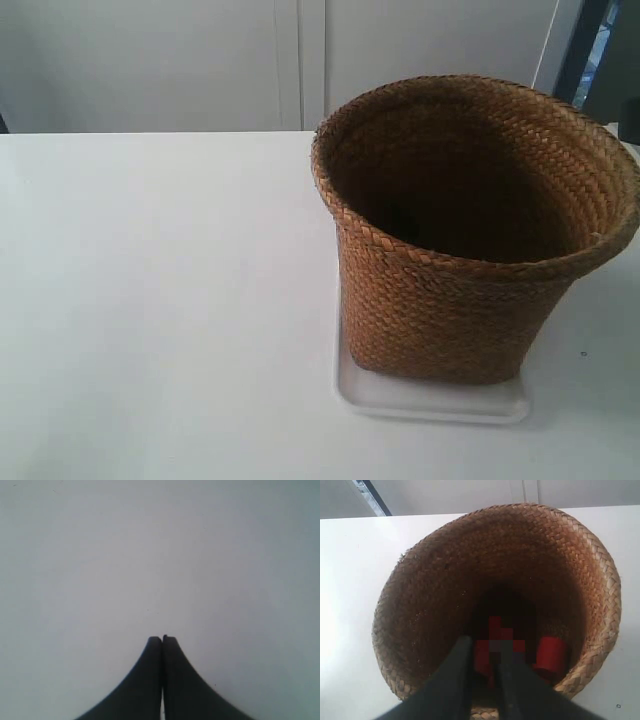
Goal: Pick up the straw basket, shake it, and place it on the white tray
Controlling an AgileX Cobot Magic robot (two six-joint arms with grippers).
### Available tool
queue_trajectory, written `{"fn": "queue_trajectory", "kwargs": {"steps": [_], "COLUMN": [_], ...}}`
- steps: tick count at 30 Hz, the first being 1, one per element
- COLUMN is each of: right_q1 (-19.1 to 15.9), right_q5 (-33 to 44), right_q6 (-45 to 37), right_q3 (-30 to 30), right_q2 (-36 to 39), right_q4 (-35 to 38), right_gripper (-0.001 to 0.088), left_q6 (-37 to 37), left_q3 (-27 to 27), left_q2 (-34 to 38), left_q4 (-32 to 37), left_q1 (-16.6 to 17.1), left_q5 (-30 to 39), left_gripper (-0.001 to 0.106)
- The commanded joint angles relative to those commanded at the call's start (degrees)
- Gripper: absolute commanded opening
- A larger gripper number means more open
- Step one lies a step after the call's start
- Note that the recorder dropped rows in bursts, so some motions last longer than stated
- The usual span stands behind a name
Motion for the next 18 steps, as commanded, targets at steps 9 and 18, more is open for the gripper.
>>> {"fn": "queue_trajectory", "kwargs": {"steps": [9,18], "right_q1": [-0.09,-0.09], "right_q5": [-1.71,-19.19], "right_q6": [-4.60,-5.56], "right_q3": [2.64,20.54], "right_q2": [-1.56,-14.20], "right_q4": [-8.38,-14.32], "right_gripper": [0.0149,0.0149], "left_q6": [0.00,0.00], "left_q3": [0.00,0.00], "left_q2": [0.00,0.00], "left_q4": [0.00,0.00], "left_q1": [0.00,0.00], "left_q5": [0.00,0.00], "left_gripper": [0.000,0.000]}}
